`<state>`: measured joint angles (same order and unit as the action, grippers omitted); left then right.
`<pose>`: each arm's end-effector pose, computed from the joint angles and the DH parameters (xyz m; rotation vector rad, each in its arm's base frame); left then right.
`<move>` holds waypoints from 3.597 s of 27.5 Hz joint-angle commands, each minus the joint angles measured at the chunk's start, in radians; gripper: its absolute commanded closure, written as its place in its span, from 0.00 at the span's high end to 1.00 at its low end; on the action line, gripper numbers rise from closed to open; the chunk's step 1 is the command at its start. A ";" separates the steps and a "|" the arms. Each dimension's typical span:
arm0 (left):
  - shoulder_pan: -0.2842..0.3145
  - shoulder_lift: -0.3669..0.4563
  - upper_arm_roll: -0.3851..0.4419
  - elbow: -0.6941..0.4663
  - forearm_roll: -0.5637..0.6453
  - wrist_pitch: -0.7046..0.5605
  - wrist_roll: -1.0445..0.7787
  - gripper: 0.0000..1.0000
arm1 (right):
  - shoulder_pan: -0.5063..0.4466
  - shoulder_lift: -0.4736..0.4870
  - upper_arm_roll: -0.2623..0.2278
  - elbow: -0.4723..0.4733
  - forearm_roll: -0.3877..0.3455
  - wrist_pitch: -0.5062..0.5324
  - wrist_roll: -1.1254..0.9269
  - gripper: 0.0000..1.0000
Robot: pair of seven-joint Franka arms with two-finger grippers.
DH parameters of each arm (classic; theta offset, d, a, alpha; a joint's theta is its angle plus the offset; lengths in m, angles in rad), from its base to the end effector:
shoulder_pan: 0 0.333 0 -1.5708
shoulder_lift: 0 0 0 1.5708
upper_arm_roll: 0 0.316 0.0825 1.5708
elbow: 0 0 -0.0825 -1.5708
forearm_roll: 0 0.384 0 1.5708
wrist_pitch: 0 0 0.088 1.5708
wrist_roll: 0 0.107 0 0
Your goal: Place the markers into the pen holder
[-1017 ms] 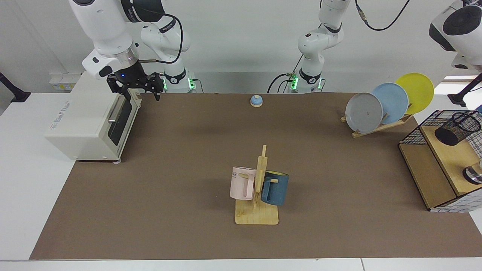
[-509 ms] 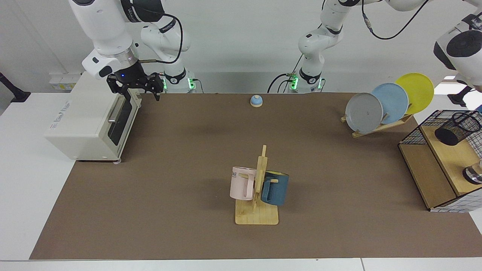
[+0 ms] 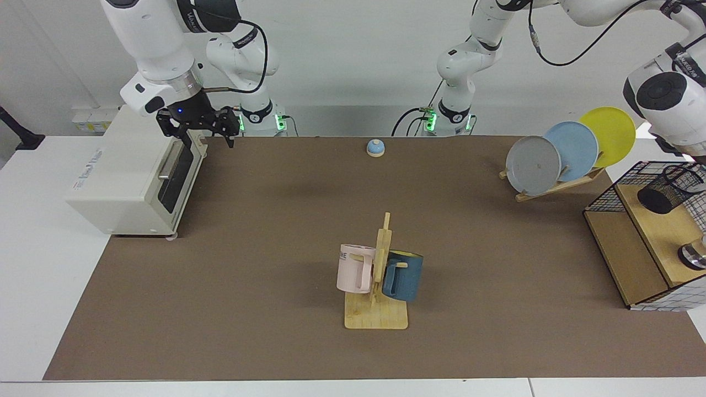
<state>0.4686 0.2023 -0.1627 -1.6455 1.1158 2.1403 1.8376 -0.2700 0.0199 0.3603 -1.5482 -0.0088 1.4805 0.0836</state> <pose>0.6124 0.2431 0.5466 -1.2065 1.9321 0.9156 0.5485 0.0466 0.6172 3.1294 0.0102 -0.1344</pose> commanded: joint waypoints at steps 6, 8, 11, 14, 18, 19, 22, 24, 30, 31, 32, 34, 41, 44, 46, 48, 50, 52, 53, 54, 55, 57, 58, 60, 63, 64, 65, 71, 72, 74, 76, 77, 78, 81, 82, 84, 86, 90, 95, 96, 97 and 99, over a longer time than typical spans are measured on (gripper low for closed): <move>0.001 -0.001 -0.011 0.042 0.024 -0.003 -0.023 1.00 | -0.011 -0.026 0.000 -0.027 0.018 0.000 -0.028 1.00; -0.002 -0.001 -0.011 0.055 0.024 -0.011 -0.023 1.00 | -0.011 -0.026 0.000 -0.027 0.018 0.000 -0.028 1.00; -0.005 -0.003 -0.011 0.065 0.022 -0.016 -0.018 1.00 | -0.011 -0.026 0.000 -0.027 0.018 0.000 -0.028 1.00; -0.007 -0.006 -0.014 0.087 0.007 -0.031 -0.018 1.00 | -0.011 -0.026 0.000 -0.027 0.018 0.000 -0.028 1.00; -0.008 -0.008 -0.027 0.113 -0.025 -0.080 -0.023 1.00 | -0.011 -0.026 0.000 -0.027 0.018 0.000 -0.028 1.00; -0.011 -0.008 -0.029 0.119 -0.049 -0.098 -0.026 1.00 | -0.011 -0.026 0.000 -0.027 0.018 0.000 -0.028 1.00; -0.028 -0.009 -0.037 0.162 -0.140 -0.147 -0.058 1.00 | -0.011 -0.026 0.000 -0.027 0.018 0.000 -0.028 1.00; -0.030 -0.012 -0.037 0.187 -0.212 -0.199 -0.142 1.00 | -0.011 -0.026 0.000 -0.027 0.018 0.000 -0.028 1.00; -0.059 -0.032 -0.095 0.197 -0.293 -0.362 -0.418 1.00 | -0.011 -0.026 0.000 -0.027 0.018 0.000 -0.028 1.00; -0.059 -0.038 -0.106 0.196 -0.306 -0.390 -0.476 1.00 | -0.011 -0.026 0.000 -0.027 0.018 0.000 -0.028 1.00; -0.059 -0.043 -0.119 0.196 -0.326 -0.419 -0.538 1.00 | -0.011 -0.026 0.000 -0.027 0.018 0.000 -0.028 1.00; -0.058 -0.053 -0.155 0.196 -0.384 -0.479 -0.685 1.00 | -0.011 -0.026 0.000 -0.027 0.018 0.000 -0.028 1.00; -0.059 -0.080 -0.253 0.194 -0.568 -0.628 -1.113 1.00 | -0.011 -0.026 0.000 -0.027 0.018 0.000 -0.027 1.00; -0.059 -0.080 -0.291 0.191 -0.612 -0.666 -1.260 1.00 | -0.011 -0.026 0.000 -0.027 0.018 0.000 -0.028 1.00; -0.059 -0.080 -0.317 0.188 -0.658 -0.681 -1.365 1.00 | -0.011 -0.026 0.000 -0.027 0.018 0.000 -0.028 1.00; -0.059 -0.081 -0.334 0.187 -0.715 -0.694 -1.487 1.00 | -0.011 -0.026 0.000 -0.027 0.018 0.000 -0.028 1.00; -0.059 -0.089 -0.340 0.184 -0.787 -0.697 -1.645 1.00 | -0.011 -0.026 0.000 -0.027 0.018 0.000 -0.028 1.00; -0.059 -0.093 -0.354 0.182 -0.846 -0.697 -1.770 1.00 | -0.011 -0.026 0.000 -0.027 0.018 0.000 -0.028 1.00; -0.059 -0.093 -0.363 0.181 -0.859 -0.695 -1.819 1.00 | -0.011 -0.026 0.000 -0.027 0.018 0.000 -0.028 1.00; -0.059 -0.093 -0.374 0.181 -0.872 -0.694 -1.865 1.00 | -0.011 -0.026 0.000 -0.027 0.018 0.000 -0.028 1.00; -0.059 -0.093 -0.386 0.181 -0.884 -0.692 -1.908 1.00 | -0.011 -0.026 0.000 -0.027 0.018 0.000 -0.028 1.00; -0.059 -0.093 -0.406 0.174 -0.915 -0.689 -1.994 1.00 | -0.011 -0.026 0.000 -0.027 0.018 0.000 -0.028 1.00; -0.059 -0.093 -0.412 0.173 -0.936 -0.688 -2.035 1.00 | -0.011 -0.026 0.000 -0.027 0.018 0.000 -0.028 1.00; -0.059 -0.093 -0.425 0.173 -0.987 -0.681 -2.118 1.00 | -0.011 -0.026 0.000 -0.027 0.018 0.000 -0.028 1.00; -0.059 -0.093 -0.443 0.173 -1.040 -0.671 -2.225 1.00 | -0.011 -0.026 0.000 -0.027 0.018 0.000 -0.028 1.00; -0.059 -0.095 -0.449 0.171 -1.051 -0.669 -2.261 1.00 | -0.011 -0.026 0.000 -0.027 0.018 0.000 -0.028 1.00; -0.059 -0.095 -0.451 0.171 -1.062 -0.668 -2.291 1.00 | -0.011 -0.026 0.000 -0.027 0.018 0.000 -0.028 1.00; -0.058 -0.142 -0.454 0.130 -1.128 -0.658 -2.351 1.00 | -0.011 -0.026 0.000 -0.027 0.018 0.000 -0.028 1.00; -0.053 -0.161 -0.454 0.110 -1.134 -0.651 -2.350 1.00 | -0.011 -0.026 0.000 -0.027 0.018 0.000 -0.027 1.00; -0.044 -0.191 -0.452 0.061 -1.142 -0.611 -2.341 1.00 | -0.011 -0.026 0.000 -0.027 0.018 0.000 -0.028 1.00; -0.042 -0.210 -0.449 0.033 -1.142 -0.579 -2.327 1.00 | -0.011 -0.026 0.000 -0.027 0.018 0.000 -0.028 1.00; -0.042 -0.216 -0.449 0.023 -1.142 -0.570 -2.324 1.00 | -0.011 -0.026 0.000 -0.027 0.018 0.000 -0.028 1.00; -0.042 -0.216 -0.448 0.021 -1.142 -0.566 -2.315 1.00 | -0.011 -0.026 0.000 -0.027 0.018 0.000 -0.028 1.00; -0.042 -0.216 -0.445 0.021 -1.140 -0.565 -2.289 1.00 | -0.011 -0.026 0.000 -0.027 0.018 0.000 -0.028 1.00; -0.041 -0.216 -0.443 0.021 -1.140 -0.565 -2.281 1.00 | -0.011 -0.026 0.000 -0.027 0.018 0.000 -0.027 1.00; -0.042 -0.219 -0.432 0.018 -1.140 -0.568 -2.264 1.00 | -0.011 -0.026 0.000 -0.027 0.018 0.000 -0.028 1.00; -0.045 -0.219 -0.422 0.018 -1.140 -0.571 -2.247 1.00 | -0.011 -0.026 0.000 -0.027 0.018 0.000 -0.028 1.00; -0.160 -0.224 -0.284 0.015 -1.140 -0.576 -2.198 1.00 | -0.011 -0.026 0.000 -0.027 0.018 0.000 -0.028 1.00; -0.405 -0.238 -0.028 0.006 -1.142 -0.569 -2.195 1.00 | -0.011 -0.026 0.000 -0.027 0.018 0.000 -0.028 1.00; -0.425 -0.239 -0.009 0.004 -1.145 -0.566 -2.195 1.00 | -0.011 -0.026 0.000 -0.027 0.018 0.000 -0.028 1.00; -0.435 -0.241 -0.001 0.004 -1.150 -0.565 -2.195 1.00 | -0.011 -0.026 0.000 -0.027 0.018 0.000 -0.028 1.00; -0.452 -0.241 0.015 0.003 -1.154 -0.553 -2.195 1.00 | -0.011 -0.026 0.000 -0.027 0.018 0.000 -0.027 1.00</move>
<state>0.0888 0.0040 -0.2151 -1.5928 -0.0138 1.5450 -0.3673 -0.2700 0.0199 0.3603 -1.5482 -0.0088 1.4805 0.0836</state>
